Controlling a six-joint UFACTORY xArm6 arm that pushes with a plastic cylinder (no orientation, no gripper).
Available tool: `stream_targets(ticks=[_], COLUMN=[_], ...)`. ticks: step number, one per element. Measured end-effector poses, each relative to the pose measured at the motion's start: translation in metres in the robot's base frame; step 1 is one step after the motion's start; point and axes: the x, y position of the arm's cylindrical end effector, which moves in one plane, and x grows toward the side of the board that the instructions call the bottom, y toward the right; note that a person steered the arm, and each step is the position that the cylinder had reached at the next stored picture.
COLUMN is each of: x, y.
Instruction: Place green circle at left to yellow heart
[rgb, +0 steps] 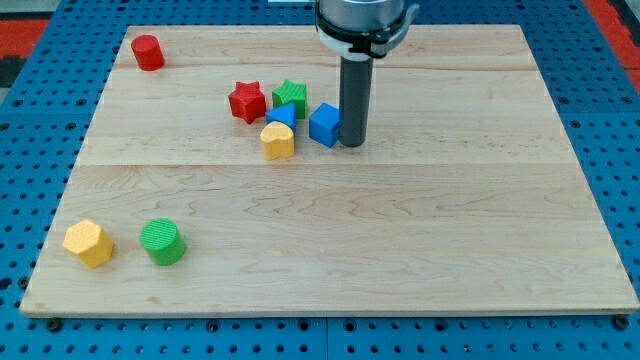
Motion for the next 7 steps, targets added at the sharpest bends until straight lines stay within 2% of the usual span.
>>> stream_targets(ticks=[1, 2, 3, 4, 5, 6, 7], x=[0.013, 0.094, 0.189, 0.179, 0.136, 0.082, 0.125], y=[-0.031, -0.042, -0.113, -0.199, -0.179, -0.183, -0.167])
